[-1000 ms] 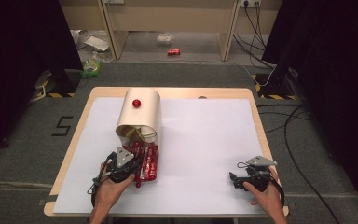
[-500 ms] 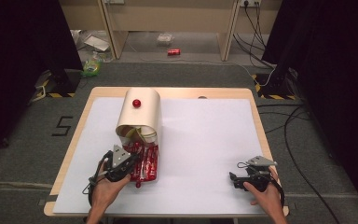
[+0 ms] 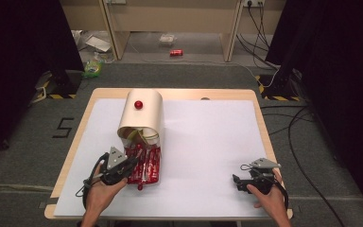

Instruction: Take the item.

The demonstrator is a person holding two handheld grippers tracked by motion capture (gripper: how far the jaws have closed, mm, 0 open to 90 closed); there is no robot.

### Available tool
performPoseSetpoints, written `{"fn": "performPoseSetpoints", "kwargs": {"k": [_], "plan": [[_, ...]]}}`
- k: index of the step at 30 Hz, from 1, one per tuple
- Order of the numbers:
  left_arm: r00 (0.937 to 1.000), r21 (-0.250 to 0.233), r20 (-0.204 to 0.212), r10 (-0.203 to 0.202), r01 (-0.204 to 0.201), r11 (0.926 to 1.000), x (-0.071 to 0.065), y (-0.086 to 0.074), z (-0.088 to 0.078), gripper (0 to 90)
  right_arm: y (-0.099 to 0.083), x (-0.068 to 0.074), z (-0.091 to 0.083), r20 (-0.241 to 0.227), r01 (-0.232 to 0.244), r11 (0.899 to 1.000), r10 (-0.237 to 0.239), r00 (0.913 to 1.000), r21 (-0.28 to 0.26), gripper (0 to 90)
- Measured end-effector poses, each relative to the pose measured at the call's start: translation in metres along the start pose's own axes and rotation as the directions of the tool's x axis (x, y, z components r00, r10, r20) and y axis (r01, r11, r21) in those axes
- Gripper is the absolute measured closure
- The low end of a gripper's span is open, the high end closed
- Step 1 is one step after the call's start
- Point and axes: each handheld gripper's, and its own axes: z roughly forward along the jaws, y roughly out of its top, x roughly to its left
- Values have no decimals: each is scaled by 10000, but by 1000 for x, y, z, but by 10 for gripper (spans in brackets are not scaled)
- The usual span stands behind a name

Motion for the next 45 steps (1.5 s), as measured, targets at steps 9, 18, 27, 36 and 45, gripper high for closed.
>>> {"fn": "performPoseSetpoints", "kwargs": {"k": [9, 18, 27, 36, 45], "plan": [[10000, 58, 22, 25, -25, 10000, 1, -1, -5, 851, 0, 0, 0, 1, -1, 10000, 1, 10000, 1, 35], [9995, 271, 312, -19, 10, 9996, 3, -1, -13, 851, 0, 0, 0, 6, 2, 10000, -2, 10000, -3, 36], [9990, 322, 431, 77, -91, 9994, 5, -4, -20, 851, 0, 0, 0, 4, 3, 10000, -3, 10000, -2, 35], [9984, 436, 564, 94, -119, 9990, 7, -10, -30, 851, 0, 0, 0, 3, 1, 10000, -1, 10000, -2, 35], [9987, 379, 509, 85, -104, 9992, 9, -14, -40, 851, 0, 0, 0, 7, 3, 10000, -3, 10000, -4, 35]]}}
